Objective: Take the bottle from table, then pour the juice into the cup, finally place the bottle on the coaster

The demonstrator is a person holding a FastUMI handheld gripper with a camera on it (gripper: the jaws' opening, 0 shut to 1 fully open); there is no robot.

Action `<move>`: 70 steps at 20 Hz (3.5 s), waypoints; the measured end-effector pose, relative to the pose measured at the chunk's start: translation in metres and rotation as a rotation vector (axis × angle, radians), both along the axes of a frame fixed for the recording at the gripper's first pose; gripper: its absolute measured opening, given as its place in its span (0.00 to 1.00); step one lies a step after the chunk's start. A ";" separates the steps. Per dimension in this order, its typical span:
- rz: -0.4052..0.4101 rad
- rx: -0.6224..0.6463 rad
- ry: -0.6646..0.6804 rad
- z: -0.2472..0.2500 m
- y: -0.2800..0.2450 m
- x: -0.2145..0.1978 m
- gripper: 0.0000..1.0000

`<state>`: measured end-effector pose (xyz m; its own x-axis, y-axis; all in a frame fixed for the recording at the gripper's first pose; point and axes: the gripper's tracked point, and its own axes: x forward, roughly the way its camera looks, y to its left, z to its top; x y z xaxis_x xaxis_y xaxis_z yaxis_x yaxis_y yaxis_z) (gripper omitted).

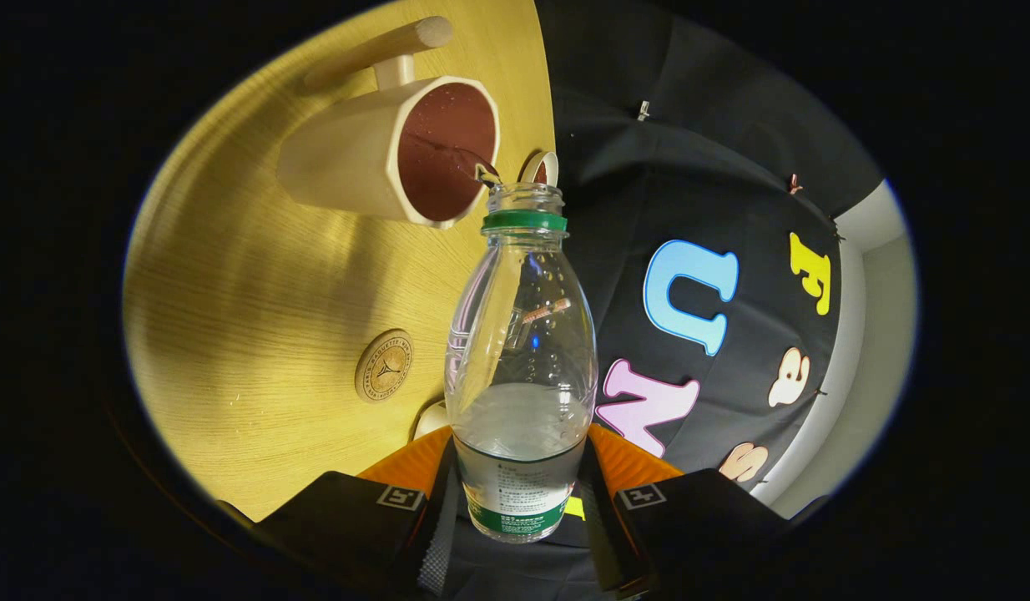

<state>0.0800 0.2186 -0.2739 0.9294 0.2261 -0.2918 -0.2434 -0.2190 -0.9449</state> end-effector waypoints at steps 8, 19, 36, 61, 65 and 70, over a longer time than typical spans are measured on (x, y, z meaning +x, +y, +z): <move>0.032 -0.042 -0.018 0.006 0.004 0.000 0.69; 0.091 -0.116 -0.044 0.015 0.009 0.001 0.69; 0.273 -0.257 -0.195 0.039 0.032 0.001 0.69; 0.015 0.094 0.026 -0.007 -0.005 -0.015 0.69; -0.131 0.302 0.170 -0.034 -0.009 -0.034 0.69; -0.245 0.654 0.293 -0.041 -0.004 -0.047 0.69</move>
